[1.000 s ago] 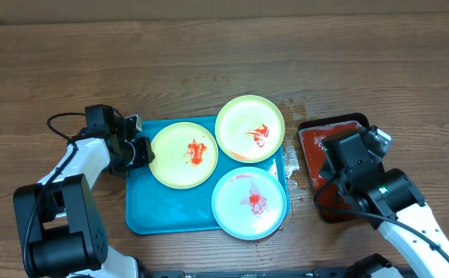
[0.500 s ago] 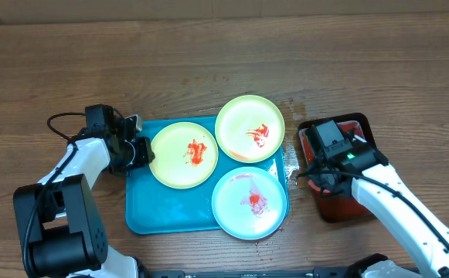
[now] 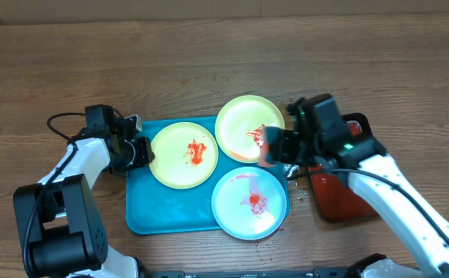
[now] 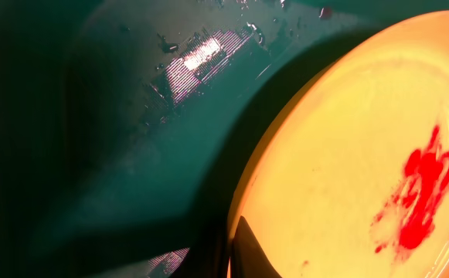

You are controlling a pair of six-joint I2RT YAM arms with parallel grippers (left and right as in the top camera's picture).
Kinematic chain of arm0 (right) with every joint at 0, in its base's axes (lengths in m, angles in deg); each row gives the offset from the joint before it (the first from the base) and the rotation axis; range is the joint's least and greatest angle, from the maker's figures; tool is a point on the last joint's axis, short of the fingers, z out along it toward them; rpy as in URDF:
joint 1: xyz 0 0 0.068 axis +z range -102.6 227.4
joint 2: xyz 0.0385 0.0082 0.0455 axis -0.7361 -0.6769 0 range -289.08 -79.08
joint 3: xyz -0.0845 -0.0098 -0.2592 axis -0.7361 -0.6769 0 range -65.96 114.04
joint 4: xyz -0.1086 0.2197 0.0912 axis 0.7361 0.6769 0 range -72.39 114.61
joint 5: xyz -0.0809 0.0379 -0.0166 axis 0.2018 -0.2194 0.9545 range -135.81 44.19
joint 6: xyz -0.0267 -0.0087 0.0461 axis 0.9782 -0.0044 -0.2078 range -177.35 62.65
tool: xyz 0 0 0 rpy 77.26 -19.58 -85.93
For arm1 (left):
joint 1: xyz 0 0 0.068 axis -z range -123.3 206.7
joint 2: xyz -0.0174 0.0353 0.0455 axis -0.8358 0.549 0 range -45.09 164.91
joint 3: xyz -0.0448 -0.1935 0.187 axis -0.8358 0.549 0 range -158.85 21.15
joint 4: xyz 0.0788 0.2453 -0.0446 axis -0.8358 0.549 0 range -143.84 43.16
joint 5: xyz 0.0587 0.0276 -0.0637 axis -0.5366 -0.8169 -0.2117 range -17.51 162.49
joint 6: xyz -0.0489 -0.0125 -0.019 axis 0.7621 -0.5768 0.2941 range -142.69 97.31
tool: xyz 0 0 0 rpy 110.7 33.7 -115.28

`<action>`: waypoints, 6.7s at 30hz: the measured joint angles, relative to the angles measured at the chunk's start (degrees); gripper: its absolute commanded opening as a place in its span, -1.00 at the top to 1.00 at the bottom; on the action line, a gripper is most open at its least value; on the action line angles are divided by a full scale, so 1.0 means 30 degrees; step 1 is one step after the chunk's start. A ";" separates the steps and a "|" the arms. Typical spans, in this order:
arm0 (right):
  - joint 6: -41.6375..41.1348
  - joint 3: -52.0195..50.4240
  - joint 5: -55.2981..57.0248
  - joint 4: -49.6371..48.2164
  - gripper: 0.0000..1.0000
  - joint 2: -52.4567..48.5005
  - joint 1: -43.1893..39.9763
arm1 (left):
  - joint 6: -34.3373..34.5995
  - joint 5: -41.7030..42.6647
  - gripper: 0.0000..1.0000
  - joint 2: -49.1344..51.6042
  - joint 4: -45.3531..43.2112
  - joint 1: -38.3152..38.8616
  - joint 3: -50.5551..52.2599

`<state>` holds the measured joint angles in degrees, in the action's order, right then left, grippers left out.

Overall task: Clean dirty plates on tray and stack at the side
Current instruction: 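Carry the sponge left over the held yellow plate, then scrub the left yellow plate with the sponge in the right gripper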

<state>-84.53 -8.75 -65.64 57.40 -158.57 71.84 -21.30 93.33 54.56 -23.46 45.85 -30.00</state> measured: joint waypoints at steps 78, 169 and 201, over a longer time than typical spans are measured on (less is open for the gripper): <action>0.1668 1.0936 0.3118 -0.4794 0.92 -1.5934 0.7985 | 0.0000 -0.0066 0.91 0.0000 0.0481 0.0000 -0.0073; -0.0277 1.2131 -0.6295 -0.2171 0.92 -1.7762 0.7533 | -0.0087 -0.0466 0.91 -0.0109 0.0787 0.0204 -0.0080; 0.0335 1.3049 -0.2637 0.2739 0.92 -1.7092 0.4051 | 0.0007 -0.0372 0.91 -0.0109 0.0714 0.0233 -0.0080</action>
<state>-83.52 30.39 -73.56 65.62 -209.84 84.00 -21.28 92.22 54.24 -21.32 46.55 -30.24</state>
